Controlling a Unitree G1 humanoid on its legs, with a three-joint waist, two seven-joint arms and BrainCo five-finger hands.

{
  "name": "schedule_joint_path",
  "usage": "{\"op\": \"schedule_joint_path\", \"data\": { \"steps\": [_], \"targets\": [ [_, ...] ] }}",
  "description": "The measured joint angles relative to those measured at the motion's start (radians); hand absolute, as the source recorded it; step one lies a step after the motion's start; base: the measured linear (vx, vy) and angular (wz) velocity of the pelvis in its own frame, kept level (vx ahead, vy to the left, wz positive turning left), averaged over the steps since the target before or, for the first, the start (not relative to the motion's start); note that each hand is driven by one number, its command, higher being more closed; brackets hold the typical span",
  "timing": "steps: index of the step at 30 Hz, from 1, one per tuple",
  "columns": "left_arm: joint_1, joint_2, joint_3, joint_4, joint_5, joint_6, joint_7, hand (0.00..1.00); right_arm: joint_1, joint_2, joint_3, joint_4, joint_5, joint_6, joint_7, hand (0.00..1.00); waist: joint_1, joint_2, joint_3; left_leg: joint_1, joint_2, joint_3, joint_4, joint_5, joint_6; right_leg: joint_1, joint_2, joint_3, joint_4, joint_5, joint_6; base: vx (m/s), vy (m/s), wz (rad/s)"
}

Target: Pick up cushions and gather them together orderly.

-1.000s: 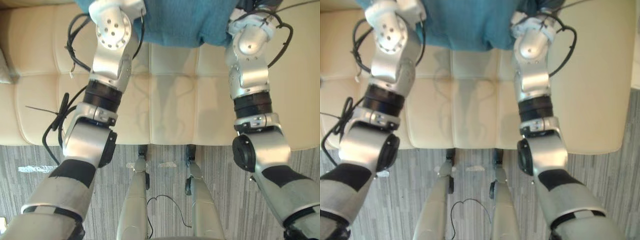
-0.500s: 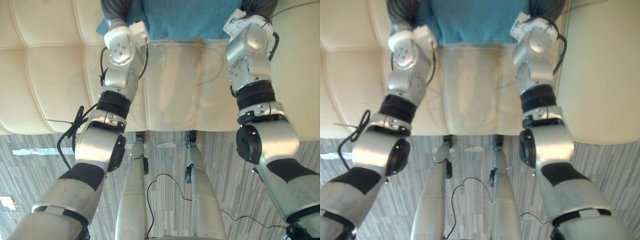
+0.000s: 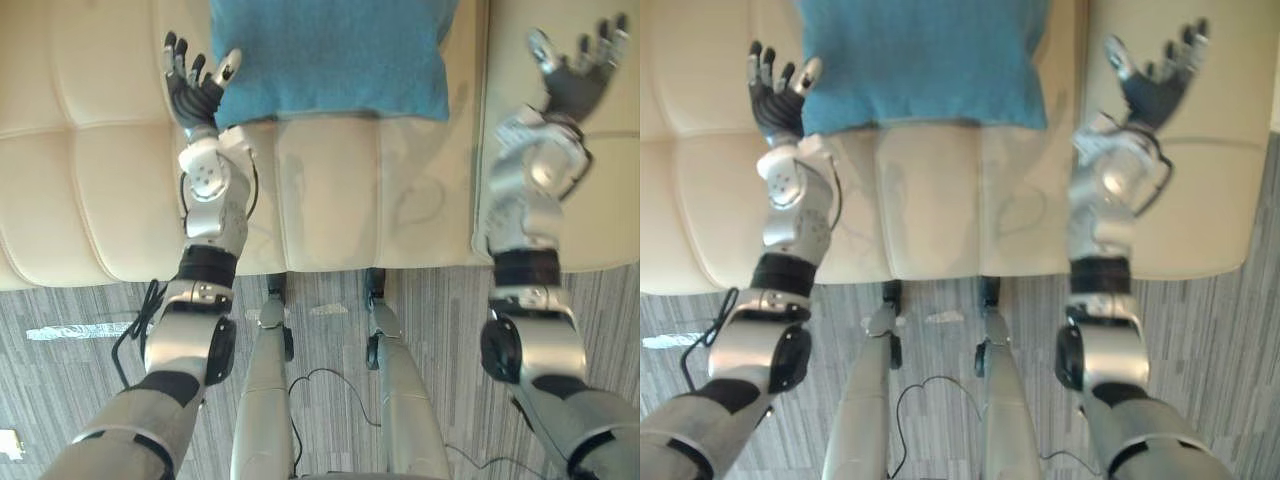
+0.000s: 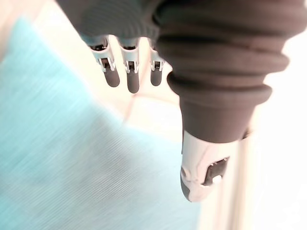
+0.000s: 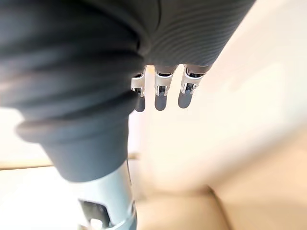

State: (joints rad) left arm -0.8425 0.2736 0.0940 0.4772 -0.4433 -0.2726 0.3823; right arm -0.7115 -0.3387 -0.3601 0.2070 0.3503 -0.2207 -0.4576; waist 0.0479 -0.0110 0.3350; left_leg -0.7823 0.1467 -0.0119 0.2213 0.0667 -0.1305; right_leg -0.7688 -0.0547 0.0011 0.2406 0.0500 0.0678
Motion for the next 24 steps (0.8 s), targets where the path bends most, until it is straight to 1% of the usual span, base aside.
{"op": "schedule_joint_path", "data": {
  "steps": [2,3,4,5,6,7,8,9,10,11,12,14,16,17,19,21,23,24],
  "targets": [
    [0.15,0.011,0.007,-0.137,0.012,-0.016,-0.022,0.0,0.2,-0.012,-0.025,-0.134,-0.025,-0.03,0.031,0.0,0.001,-0.001,-0.001,0.066,-0.004,-0.002,-0.015,-0.001,0.0,0.05,-0.009,-0.016,0.033,-0.034,-0.004,0.04,-0.027,0.2],
    [0.184,0.009,0.005,-0.162,0.013,-0.025,-0.028,0.0,0.245,-0.012,-0.025,-0.157,-0.036,-0.036,0.038,0.0,0.001,-0.001,-0.001,0.079,-0.005,-0.003,-0.019,-0.001,0.001,0.061,-0.011,-0.021,0.039,-0.042,-0.006,0.07,-0.022,0.25],
    [0.27,-0.009,0.005,-0.22,0.022,-0.034,-0.046,0.0,0.346,-0.006,-0.019,-0.202,-0.047,-0.043,0.062,0.0,0.0,-0.001,-0.003,0.11,-0.01,-0.011,-0.03,-0.002,0.0,0.087,-0.016,-0.034,0.05,-0.06,-0.009,0.08,-0.013,0.28],
    [0.354,-0.043,0.002,-0.263,0.031,-0.04,-0.071,0.0,0.435,0.013,-0.012,-0.23,-0.073,-0.045,0.09,0.0,0.0,-0.001,-0.003,0.138,-0.017,-0.019,-0.033,-0.007,-0.005,0.112,-0.02,-0.044,0.064,-0.077,-0.012,0.08,-0.01,0.27],
    [0.391,-0.059,-0.003,-0.275,0.033,-0.043,-0.08,0.0,0.467,0.025,-0.007,-0.238,-0.077,-0.047,0.101,0.0,0.0,-0.003,-0.005,0.149,-0.018,-0.021,-0.034,-0.009,-0.004,0.122,-0.022,-0.047,0.071,-0.084,-0.013,0.08,-0.01,0.24],
    [0.484,-0.101,-0.015,-0.282,0.039,-0.042,-0.108,0.0,0.547,0.062,0.011,-0.237,-0.089,-0.046,0.133,0.0,-0.001,-0.004,-0.008,0.184,-0.019,-0.025,-0.034,-0.016,-0.004,0.154,-0.026,-0.054,0.082,-0.1,-0.015,0.07,-0.009,0.16],
    [0.524,-0.116,-0.025,-0.282,0.045,-0.041,-0.118,0.0,0.577,0.081,0.019,-0.236,-0.1,-0.046,0.145,0.0,-0.001,-0.005,-0.011,0.199,-0.02,-0.025,-0.034,-0.019,-0.005,0.168,-0.027,-0.055,0.088,-0.107,-0.016,0.08,-0.007,0.19],
    [0.625,-0.153,-0.054,-0.281,0.05,-0.03,-0.154,0.0,0.643,0.13,0.04,-0.229,-0.125,-0.043,0.179,0.0,-0.001,-0.005,-0.028,0.231,-0.024,-0.024,-0.034,-0.028,-0.003,0.201,-0.031,-0.061,0.091,-0.122,-0.016,0.07,0.0,0.13],
    [0.681,-0.172,-0.073,-0.279,0.05,-0.021,-0.175,0.0,0.681,0.16,0.057,-0.221,-0.14,-0.041,0.198,0.0,0.001,-0.006,-0.037,0.255,-0.025,-0.023,-0.034,-0.032,-0.003,0.224,-0.032,-0.063,0.095,-0.129,-0.016,0.09,-0.005,0.16],
    [0.746,-0.191,-0.098,-0.266,0.055,-0.015,-0.202,0.0,0.731,0.198,0.078,-0.197,-0.154,-0.041,0.226,0.0,0.002,-0.008,-0.045,0.298,-0.025,-0.017,-0.035,-0.036,0.001,0.266,-0.034,-0.064,0.102,-0.14,-0.014,0.08,-0.019,0.1],
    [0.796,-0.203,-0.113,-0.244,0.069,-0.005,-0.224,0.0,0.769,0.228,0.098,-0.151,-0.154,-0.04,0.252,0.0,0.004,-0.008,-0.065,0.332,-0.026,-0.007,-0.035,-0.045,0.004,0.297,-0.036,-0.065,0.103,-0.151,-0.014,0.07,-0.018,0.04],
    [0.845,-0.218,-0.121,-0.195,0.07,0.006,-0.262,0.0,0.81,0.263,0.117,-0.063,-0.151,-0.034,0.288,0.0,0.005,-0.009,-0.105,0.368,-0.027,0.001,-0.036,-0.057,0.005,0.331,-0.036,-0.064,0.101,-0.16,-0.015,0.02,-0.005,-0.04],
    [0.873,-0.222,-0.13,-0.088,0.092,0.032,-0.303,0.0,0.844,0.294,0.142,0.1,-0.131,-0.012,0.329,0.0,0.005,-0.003,-0.141,0.431,-0.025,0.008,-0.047,-0.069,0.015,0.392,-0.035,-0.064,0.083,-0.167,-0.016,0.0,0.003,-0.05],
    [0.877,-0.222,-0.13,-0.064,0.103,0.039,-0.308,0.0,0.849,0.3,0.146,0.136,-0.131,-0.006,0.335,0.0,0.005,-0.003,-0.151,0.441,-0.024,0.009,-0.05,-0.069,0.015,0.402,-0.035,-0.064,0.079,-0.167,-0.016,-0.03,0.006,-0.03],
    [0.878,-0.239,-0.113,0.069,0.173,0.055,-0.322,0.0,0.867,0.303,0.173,0.275,-0.115,0.021,0.358,0.0,0.005,0.003,-0.194,0.481,-0.021,0.018,-0.07,-0.072,0.014,0.44,-0.035,-0.071,0.059,-0.175,-0.015,-0.02,0.004,-0.02],
    [0.878,-0.25,-0.097,0.148,0.236,0.066,-0.32,0.0,0.875,0.306,0.177,0.349,-0.116,0.033,0.364,0.0,0.003,0.006,-0.21,0.512,-0.02,0.025,-0.083,-0.071,0.015,0.471,-0.038,-0.078,0.044,-0.174,-0.013,-0.02,0.015,-0.04],
    [0.885,-0.259,-0.07,0.267,0.306,0.085,-0.32,0.0,0.887,0.316,0.175,0.448,-0.118,0.044,0.368,0.0,0.003,0.011,-0.245,0.547,-0.02,0.032,-0.106,-0.072,0.014,0.505,-0.042,-0.088,0.022,-0.17,-0.007,0.0,0.009,-0.04],
    [0.886,-0.258,-0.067,0.295,0.317,0.088,-0.319,0.0,0.89,0.321,0.172,0.468,-0.118,0.046,0.368,0.0,0.001,0.013,-0.252,0.554,-0.019,0.031,-0.112,-0.072,0.014,0.516,-0.042,-0.091,0.014,-0.169,-0.006,0.04,0.012,0.0]
  ]
}}
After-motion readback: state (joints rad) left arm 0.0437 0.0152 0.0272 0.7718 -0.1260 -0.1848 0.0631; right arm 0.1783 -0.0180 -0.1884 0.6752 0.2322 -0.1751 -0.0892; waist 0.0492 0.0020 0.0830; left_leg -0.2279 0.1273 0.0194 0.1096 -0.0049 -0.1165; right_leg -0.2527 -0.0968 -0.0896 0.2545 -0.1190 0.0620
